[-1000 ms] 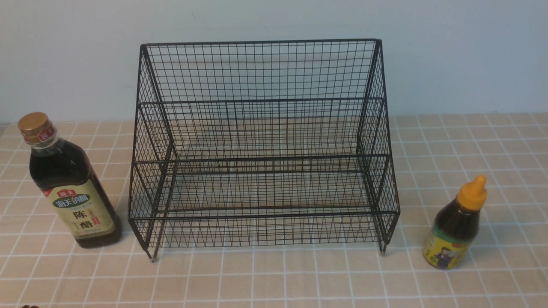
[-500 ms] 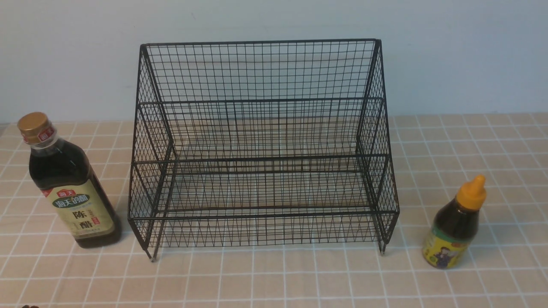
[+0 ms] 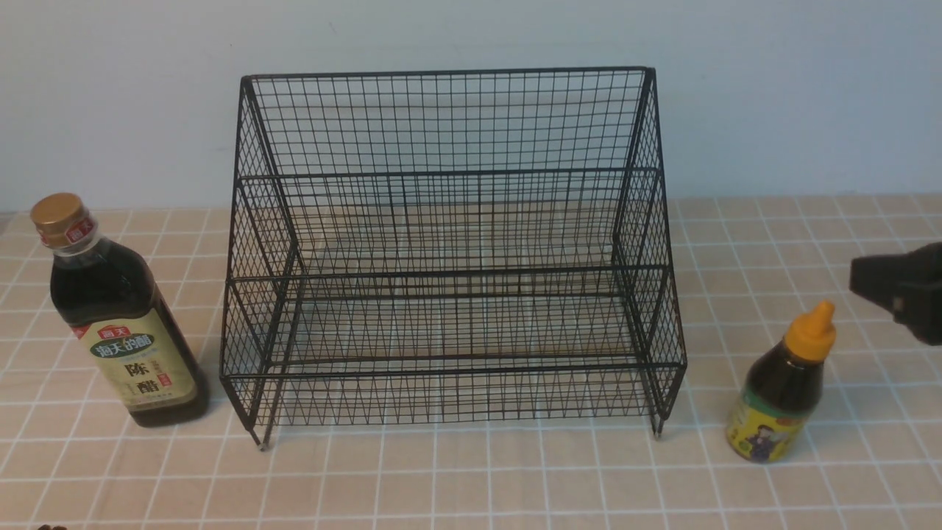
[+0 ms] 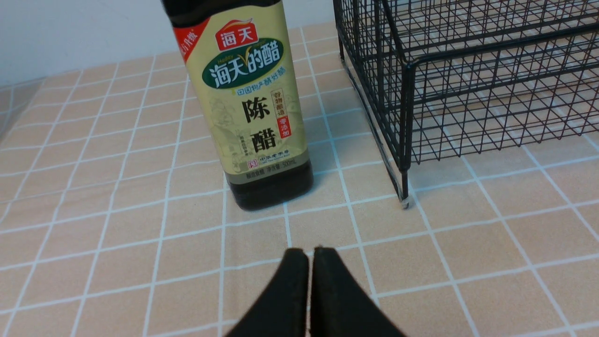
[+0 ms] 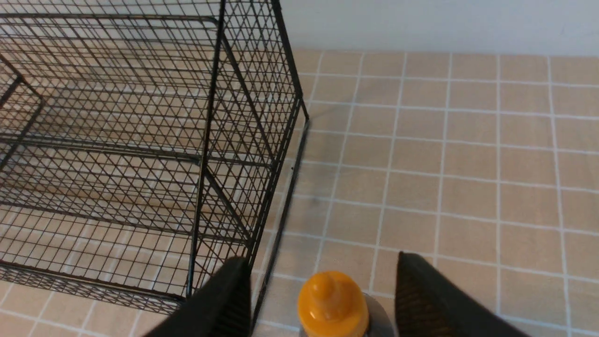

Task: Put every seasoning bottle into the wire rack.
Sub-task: Use the right arm to grab the condiment bottle closest to it

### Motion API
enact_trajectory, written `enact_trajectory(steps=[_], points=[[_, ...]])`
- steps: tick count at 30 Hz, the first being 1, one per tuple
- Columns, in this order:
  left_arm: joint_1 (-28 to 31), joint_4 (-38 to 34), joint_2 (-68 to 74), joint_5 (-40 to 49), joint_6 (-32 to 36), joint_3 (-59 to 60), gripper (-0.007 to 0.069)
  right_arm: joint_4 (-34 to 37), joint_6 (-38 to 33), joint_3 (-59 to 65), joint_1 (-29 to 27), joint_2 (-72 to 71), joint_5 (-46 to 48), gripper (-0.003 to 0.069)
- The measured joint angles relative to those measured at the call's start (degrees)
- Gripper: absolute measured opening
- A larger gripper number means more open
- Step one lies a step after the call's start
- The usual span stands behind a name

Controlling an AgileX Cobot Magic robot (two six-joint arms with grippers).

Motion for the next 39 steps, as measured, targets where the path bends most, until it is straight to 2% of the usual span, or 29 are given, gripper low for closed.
enact_trajectory(steps=[1,2,5,8,25,28,30,31,32,33,34,35,39], points=[[0.0,0.0,0.0,0.0,0.0,0.0,-0.0007,0.6,-0.9,0.0,0.0,1.4,0.0,0.0469],[0.0,0.0,0.0,0.0,0.0,0.0,-0.0007,0.6,-1.0,0.0,0.0,1.6,0.1,0.0475],[0.0,0.0,0.0,0.0,0.0,0.0,-0.0007,2.2,-1.5,-0.1,0.0,5.5,0.3,0.0563],[0.0,0.0,0.0,0.0,0.0,0.0,-0.0007,3.0,-1.8,-0.2,0.0,8.6,0.4,0.0590],[0.0,0.0,0.0,0.0,0.0,0.0,-0.0007,5.4,-10.3,-0.6,0.0,16.7,-0.4,0.0589],[0.0,0.0,0.0,0.0,0.0,0.0,-0.0007,5.4,-10.8,-0.6,0.0,18.3,-0.6,0.0566],[0.0,0.0,0.0,0.0,0.0,0.0,-0.0007,5.4,-10.9,-0.6,0.0,18.9,-0.6,0.0524],[0.0,0.0,0.0,0.0,0.0,0.0,-0.0007,5.4,-10.9,-0.6,0.0,19.1,-0.6,0.0472],[0.0,0.0,0.0,0.0,0.0,0.0,-0.0007,5.4,-10.9,-0.6,0.0,19.1,-0.6,0.0472],[0.0,0.0,0.0,0.0,0.0,0.0,-0.0007,5.6,-10.9,-0.6,0.0,19.2,-0.6,0.0375],[0.0,0.0,0.0,0.0,0.0,0.0,-0.0007,5.5,-11.0,-0.6,0.0,19.2,-0.6,0.0314],[0.0,0.0,0.0,0.0,0.0,0.0,-0.0007,5.5,-11.3,-0.6,0.0,19.2,-1.1,0.0295],[0.0,0.0,0.0,0.0,0.0,0.0,-0.0007,5.6,-12.2,-0.8,0.0,19.2,-1.1,0.0298]])
